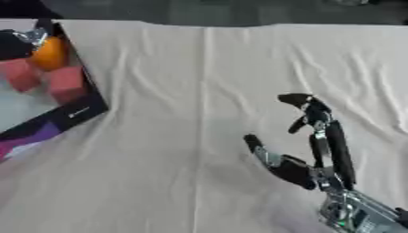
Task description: Pick up the objects with one hand, pass them to the other hand, and then place them into the box on the other side of the table.
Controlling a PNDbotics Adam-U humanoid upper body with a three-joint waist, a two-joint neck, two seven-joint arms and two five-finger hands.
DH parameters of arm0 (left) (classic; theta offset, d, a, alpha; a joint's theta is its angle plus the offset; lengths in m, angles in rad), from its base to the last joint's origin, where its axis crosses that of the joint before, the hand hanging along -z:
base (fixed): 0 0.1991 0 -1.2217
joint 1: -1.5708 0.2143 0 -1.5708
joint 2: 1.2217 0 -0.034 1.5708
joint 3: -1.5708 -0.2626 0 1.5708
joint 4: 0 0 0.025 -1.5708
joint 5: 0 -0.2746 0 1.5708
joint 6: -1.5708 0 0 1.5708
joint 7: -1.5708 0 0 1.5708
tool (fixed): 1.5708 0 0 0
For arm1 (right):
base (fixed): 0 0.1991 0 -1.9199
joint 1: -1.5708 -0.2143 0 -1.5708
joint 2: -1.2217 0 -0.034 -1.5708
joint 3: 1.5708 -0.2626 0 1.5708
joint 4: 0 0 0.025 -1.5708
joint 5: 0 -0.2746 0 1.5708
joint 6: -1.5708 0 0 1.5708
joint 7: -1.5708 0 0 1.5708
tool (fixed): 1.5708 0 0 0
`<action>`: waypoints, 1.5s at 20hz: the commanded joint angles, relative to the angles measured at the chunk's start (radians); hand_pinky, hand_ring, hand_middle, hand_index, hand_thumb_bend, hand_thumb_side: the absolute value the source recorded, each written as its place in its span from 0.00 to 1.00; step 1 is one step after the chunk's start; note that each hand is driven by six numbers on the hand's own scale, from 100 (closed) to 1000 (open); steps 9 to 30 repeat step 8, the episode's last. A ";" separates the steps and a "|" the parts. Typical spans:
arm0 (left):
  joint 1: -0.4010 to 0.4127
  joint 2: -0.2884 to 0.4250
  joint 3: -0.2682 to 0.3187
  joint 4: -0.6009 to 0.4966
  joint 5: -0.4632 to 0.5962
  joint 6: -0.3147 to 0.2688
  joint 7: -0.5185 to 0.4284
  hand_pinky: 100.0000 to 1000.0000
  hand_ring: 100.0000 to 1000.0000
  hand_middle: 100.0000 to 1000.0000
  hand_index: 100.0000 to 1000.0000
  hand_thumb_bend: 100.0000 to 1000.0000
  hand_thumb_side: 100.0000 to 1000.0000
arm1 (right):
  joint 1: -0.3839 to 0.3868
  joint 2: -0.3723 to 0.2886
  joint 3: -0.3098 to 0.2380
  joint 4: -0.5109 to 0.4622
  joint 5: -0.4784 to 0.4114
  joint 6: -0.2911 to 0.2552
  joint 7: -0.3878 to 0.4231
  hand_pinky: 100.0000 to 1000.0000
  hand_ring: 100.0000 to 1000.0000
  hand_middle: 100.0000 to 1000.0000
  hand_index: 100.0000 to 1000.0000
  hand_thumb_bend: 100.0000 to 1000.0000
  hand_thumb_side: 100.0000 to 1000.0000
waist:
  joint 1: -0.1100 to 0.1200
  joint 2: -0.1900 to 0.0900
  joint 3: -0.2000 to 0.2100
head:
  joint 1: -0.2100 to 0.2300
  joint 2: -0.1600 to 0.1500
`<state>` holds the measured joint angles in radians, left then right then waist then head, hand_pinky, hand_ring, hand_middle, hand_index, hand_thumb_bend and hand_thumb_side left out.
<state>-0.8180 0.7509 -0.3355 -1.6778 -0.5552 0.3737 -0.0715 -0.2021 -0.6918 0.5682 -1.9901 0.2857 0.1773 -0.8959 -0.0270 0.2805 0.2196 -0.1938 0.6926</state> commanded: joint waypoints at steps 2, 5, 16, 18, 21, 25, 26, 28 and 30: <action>0.032 0.079 0.049 -0.175 0.353 0.046 0.111 0.98 0.64 0.67 0.74 0.00 0.44 | 0.000 -0.012 -0.045 -0.010 -0.021 -0.013 -0.011 0.34 0.78 0.68 0.69 0.52 0.27 | -0.016 -0.020 -0.005 | -0.017 -0.007; 0.063 0.079 0.067 -0.235 0.515 0.058 0.198 1.00 0.63 0.65 0.73 0.00 0.55 | 0.011 -0.006 -0.049 -0.010 0.008 -0.026 0.002 0.35 0.78 0.68 0.70 0.52 0.24 | -0.024 -0.020 -0.008 | -0.031 -0.005; 0.093 0.104 0.075 -0.293 0.650 0.050 0.255 1.00 0.62 0.65 0.72 0.00 0.63 | 0.041 0.012 -0.042 -0.010 0.058 -0.043 0.006 0.34 0.78 0.64 0.69 0.54 0.26 | -0.029 -0.022 -0.010 | -0.057 -0.002; 0.093 0.104 0.075 -0.293 0.650 0.050 0.255 1.00 0.62 0.65 0.72 0.00 0.63 | 0.041 0.012 -0.042 -0.010 0.058 -0.043 0.006 0.34 0.78 0.64 0.69 0.54 0.26 | -0.029 -0.022 -0.010 | -0.057 -0.002; 0.093 0.104 0.075 -0.293 0.650 0.050 0.255 1.00 0.62 0.65 0.72 0.00 0.63 | 0.041 0.012 -0.042 -0.010 0.058 -0.043 0.006 0.34 0.78 0.64 0.69 0.54 0.26 | -0.029 -0.022 -0.010 | -0.057 -0.002; 0.093 0.104 0.075 -0.293 0.650 0.050 0.255 1.00 0.62 0.65 0.72 0.00 0.63 | 0.041 0.012 -0.042 -0.010 0.058 -0.043 0.006 0.34 0.78 0.64 0.69 0.54 0.26 | -0.029 -0.022 -0.010 | -0.057 -0.002; 0.093 0.104 0.075 -0.293 0.650 0.050 0.255 1.00 0.62 0.65 0.72 0.00 0.63 | 0.041 0.012 -0.042 -0.010 0.058 -0.043 0.006 0.34 0.78 0.64 0.69 0.54 0.26 | -0.029 -0.022 -0.010 | -0.057 -0.002; 0.093 0.104 0.075 -0.293 0.650 0.050 0.255 1.00 0.62 0.65 0.72 0.00 0.63 | 0.041 0.012 -0.042 -0.010 0.058 -0.043 0.006 0.34 0.78 0.64 0.69 0.54 0.26 | -0.029 -0.022 -0.010 | -0.057 -0.002; 0.093 0.104 0.075 -0.293 0.650 0.050 0.255 1.00 0.62 0.65 0.72 0.00 0.63 | 0.041 0.012 -0.042 -0.010 0.058 -0.043 0.006 0.34 0.78 0.64 0.69 0.54 0.26 | -0.029 -0.022 -0.010 | -0.057 -0.002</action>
